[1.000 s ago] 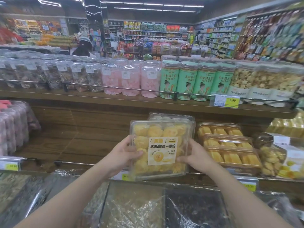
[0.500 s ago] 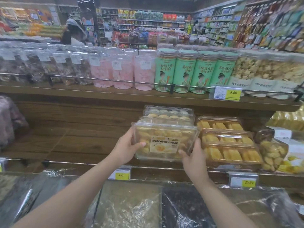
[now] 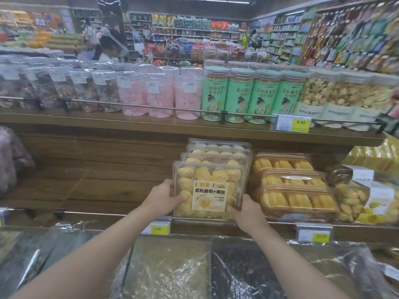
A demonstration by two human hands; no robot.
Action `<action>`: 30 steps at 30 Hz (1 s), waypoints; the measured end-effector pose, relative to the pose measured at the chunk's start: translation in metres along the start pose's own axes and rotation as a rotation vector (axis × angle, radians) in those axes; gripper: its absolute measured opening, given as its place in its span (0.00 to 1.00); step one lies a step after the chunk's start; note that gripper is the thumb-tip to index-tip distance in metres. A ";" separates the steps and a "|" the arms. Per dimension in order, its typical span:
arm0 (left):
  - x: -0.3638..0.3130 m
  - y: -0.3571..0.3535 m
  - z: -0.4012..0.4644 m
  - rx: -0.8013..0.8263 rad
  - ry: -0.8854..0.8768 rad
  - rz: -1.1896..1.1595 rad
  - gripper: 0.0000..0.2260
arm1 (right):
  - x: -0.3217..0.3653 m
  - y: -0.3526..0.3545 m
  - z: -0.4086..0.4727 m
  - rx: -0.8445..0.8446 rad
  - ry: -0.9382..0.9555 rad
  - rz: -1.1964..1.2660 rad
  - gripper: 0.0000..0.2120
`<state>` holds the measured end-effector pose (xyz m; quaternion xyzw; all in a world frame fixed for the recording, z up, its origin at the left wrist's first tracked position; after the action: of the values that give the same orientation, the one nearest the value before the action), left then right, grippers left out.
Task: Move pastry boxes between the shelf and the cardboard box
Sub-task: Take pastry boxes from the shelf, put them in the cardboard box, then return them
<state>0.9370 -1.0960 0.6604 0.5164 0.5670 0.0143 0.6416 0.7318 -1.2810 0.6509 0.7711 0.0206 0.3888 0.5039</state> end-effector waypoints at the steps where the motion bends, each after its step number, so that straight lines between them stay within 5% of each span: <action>1: -0.001 0.003 -0.002 0.014 0.002 0.058 0.24 | 0.000 0.004 -0.002 0.010 -0.006 -0.021 0.18; 10: -0.039 0.042 -0.042 0.062 -0.055 0.439 0.24 | 0.037 0.060 -0.030 0.136 0.047 -0.271 0.29; 19: -0.092 0.045 -0.109 0.116 -0.190 0.545 0.23 | 0.045 0.109 -0.090 0.071 0.228 -0.513 0.34; 30: -0.136 -0.007 -0.154 0.254 -0.380 0.585 0.24 | -0.004 0.135 -0.187 0.013 0.071 -0.499 0.34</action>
<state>0.7704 -1.0815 0.7797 0.7257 0.2633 0.0303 0.6350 0.5643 -1.2066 0.7916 0.7312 0.2306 0.2791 0.5782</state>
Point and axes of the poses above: each hand's wrist, its own z-axis towards the middle knuckle, its own y-axis out of the back of the hand, x = y × z, the point moved 6 cm from there along z, towards the middle knuckle, and after that the axes turned 4 degrees about -z, right-handed, at the moved point
